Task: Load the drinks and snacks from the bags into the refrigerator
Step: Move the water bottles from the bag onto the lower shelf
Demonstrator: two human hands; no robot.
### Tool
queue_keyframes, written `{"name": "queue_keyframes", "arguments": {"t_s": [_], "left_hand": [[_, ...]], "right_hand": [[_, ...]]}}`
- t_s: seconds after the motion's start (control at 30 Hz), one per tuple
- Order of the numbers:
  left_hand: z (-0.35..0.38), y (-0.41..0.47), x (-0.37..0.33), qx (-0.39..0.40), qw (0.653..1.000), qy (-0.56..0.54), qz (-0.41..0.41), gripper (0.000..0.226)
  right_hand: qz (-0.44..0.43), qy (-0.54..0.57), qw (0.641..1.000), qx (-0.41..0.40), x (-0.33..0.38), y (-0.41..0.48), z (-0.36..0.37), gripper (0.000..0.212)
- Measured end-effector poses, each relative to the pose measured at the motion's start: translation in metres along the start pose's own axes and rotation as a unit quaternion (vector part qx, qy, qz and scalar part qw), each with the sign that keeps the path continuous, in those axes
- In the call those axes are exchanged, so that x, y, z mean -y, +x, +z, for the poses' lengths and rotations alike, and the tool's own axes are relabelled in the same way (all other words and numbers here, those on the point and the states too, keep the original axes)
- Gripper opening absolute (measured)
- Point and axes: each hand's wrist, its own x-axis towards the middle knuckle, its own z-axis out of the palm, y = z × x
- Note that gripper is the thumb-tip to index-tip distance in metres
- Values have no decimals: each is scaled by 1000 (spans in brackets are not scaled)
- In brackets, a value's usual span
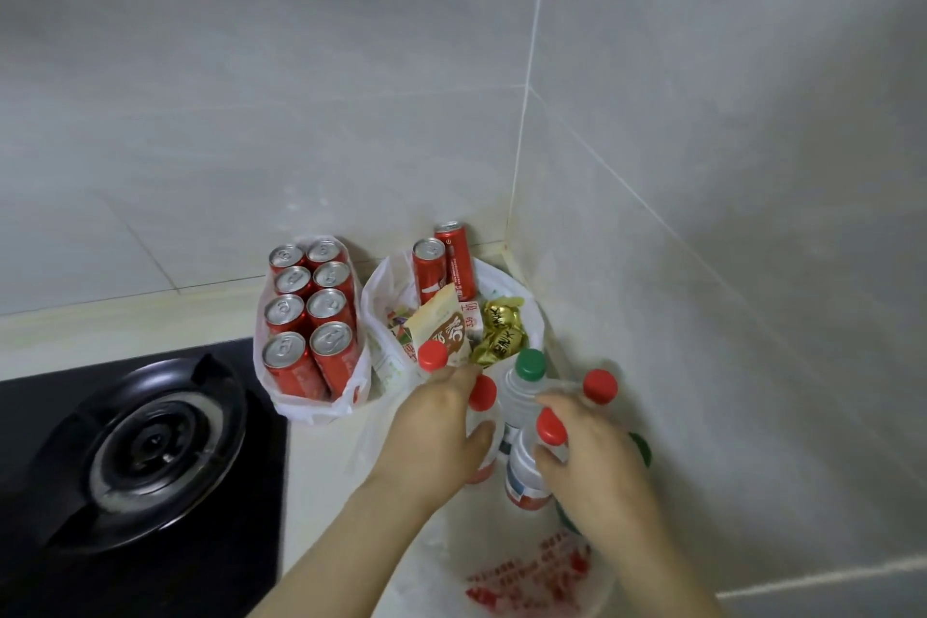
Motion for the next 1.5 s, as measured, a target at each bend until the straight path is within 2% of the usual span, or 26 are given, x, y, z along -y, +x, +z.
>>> {"name": "queue_keyframes", "arguments": {"t_s": [0.13,0.27,0.37,0.6,0.97,1.1,1.2,1.23,1.3,1.33,1.37,1.43,1.5], "left_hand": [[9,13,2,2,999,32,7,25],[20,16,7,19,998,54,25,21],[27,10,11,14,1000,11,12,17],[32,1,18,2,994,-103,-40,28],[33,-4,32,41,990,-115,-77,40],[32,-2,40,69,989,-96,-91,55],[33,-3,40,75,991,-75,-84,59],[34,-3,40,76,991,-71,-81,59],[34,-5,40,75,991,-73,-80,58],[34,-5,40,75,991,-76,-82,59],[33,-6,40,77,990,-80,-87,60],[33,-8,41,80,989,-87,-91,62],[31,-11,42,76,988,-99,-89,59]], "right_hand": [[15,2,1000,4,0,7,10,46],[55,-17,998,13,0,14,16,24],[56,-8,998,2,2,12,19,14],[58,35,997,-29,3,10,38,15],[52,68,996,-26,-10,9,43,6],[65,64,996,0,-11,9,47,6],[39,47,998,24,-16,6,57,7],[36,73,996,28,-17,4,58,6],[52,145,987,38,-22,-1,58,39],[58,154,986,39,-22,-2,58,48],[57,145,987,33,-20,-2,58,45],[62,105,993,0,-16,2,61,19],[70,94,993,-11,-12,4,59,8]]}}
